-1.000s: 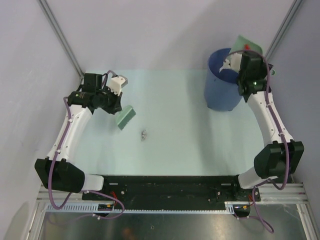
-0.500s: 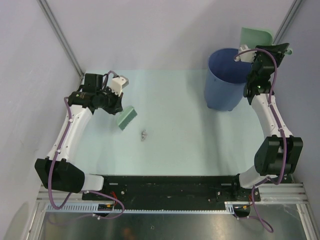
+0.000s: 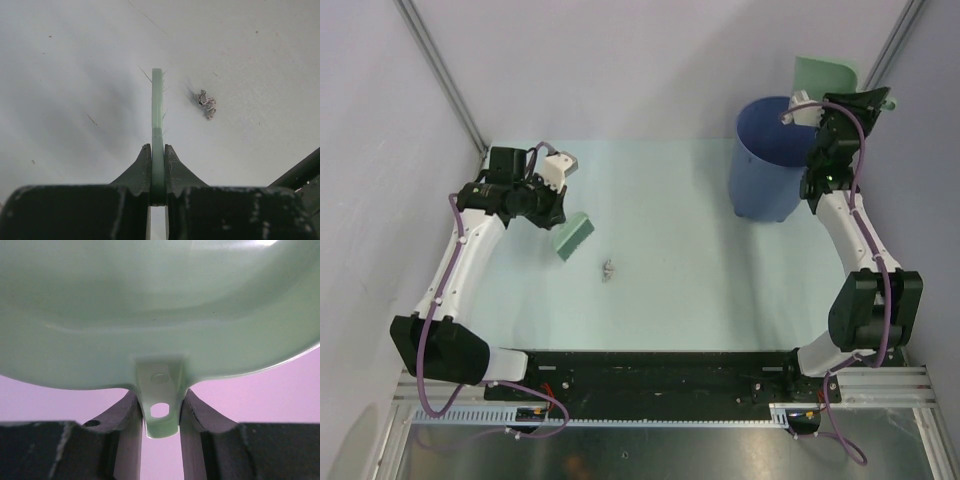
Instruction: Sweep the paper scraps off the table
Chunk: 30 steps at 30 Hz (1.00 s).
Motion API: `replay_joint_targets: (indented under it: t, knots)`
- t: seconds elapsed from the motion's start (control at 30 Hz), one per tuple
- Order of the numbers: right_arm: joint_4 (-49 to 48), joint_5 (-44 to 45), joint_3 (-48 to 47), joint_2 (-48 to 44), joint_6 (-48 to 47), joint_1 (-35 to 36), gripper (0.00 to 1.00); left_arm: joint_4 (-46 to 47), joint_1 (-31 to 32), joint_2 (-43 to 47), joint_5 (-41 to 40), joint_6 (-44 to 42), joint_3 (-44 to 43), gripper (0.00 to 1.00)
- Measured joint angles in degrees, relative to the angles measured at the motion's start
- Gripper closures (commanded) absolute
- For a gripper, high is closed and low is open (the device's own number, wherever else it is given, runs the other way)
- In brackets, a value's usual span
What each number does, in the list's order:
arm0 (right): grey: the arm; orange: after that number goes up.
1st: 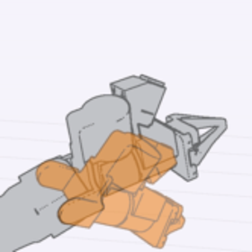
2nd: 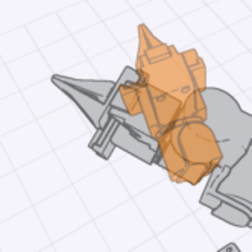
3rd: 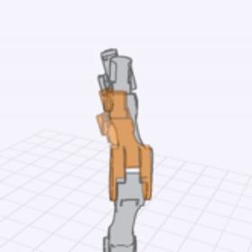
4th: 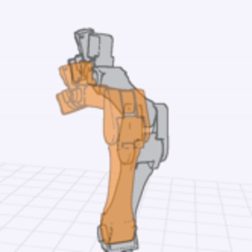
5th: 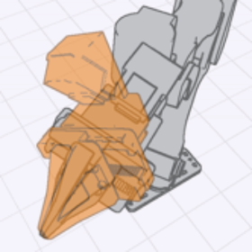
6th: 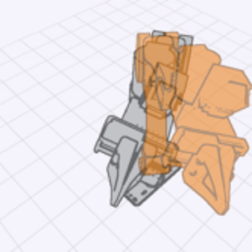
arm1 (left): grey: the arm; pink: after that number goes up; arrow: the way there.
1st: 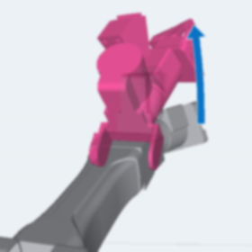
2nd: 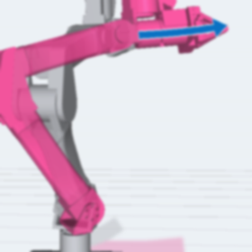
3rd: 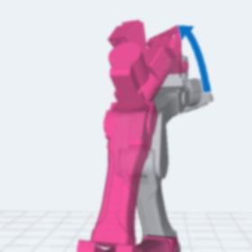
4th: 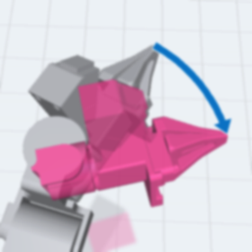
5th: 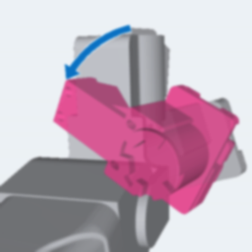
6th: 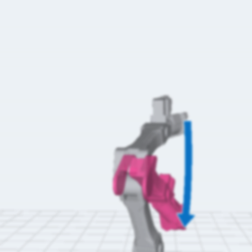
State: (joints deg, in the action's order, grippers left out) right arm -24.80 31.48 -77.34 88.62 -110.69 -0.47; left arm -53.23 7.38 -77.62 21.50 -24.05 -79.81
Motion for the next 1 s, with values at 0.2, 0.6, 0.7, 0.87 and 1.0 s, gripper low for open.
replay_joint_targets:
  t: [0.2,0.6,0.7,0.87,1.0]
  knots:
    - [14.67,7.58,-14.10,0.26,18.93,10.32,1.00,0.02,0.00,-0.52,0.61,0.13,0.00,1.00]
    - [64.04,7.34,-21.27,-5.16,77.50,48.06,1.00,1.40,0.48,-4.70,2.71,2.84,0.48,1.00]
    - [73.48,0.13,-18.67,-0.57,88.65,52.11,1.00,2.23,0.85,-4.72,2.60,3.17,1.40,1.00]
    - [85.31,-12.90,-13.42,10.34,101.85,57.90,1.00,3.17,1.18,-4.83,1.31,3.63,3.48,1.00]
    - [91.49,-20.20,-8.46,16.70,107.60,60.72,1.00,4.13,1.27,-4.85,0.50,3.67,5.01,1.00]
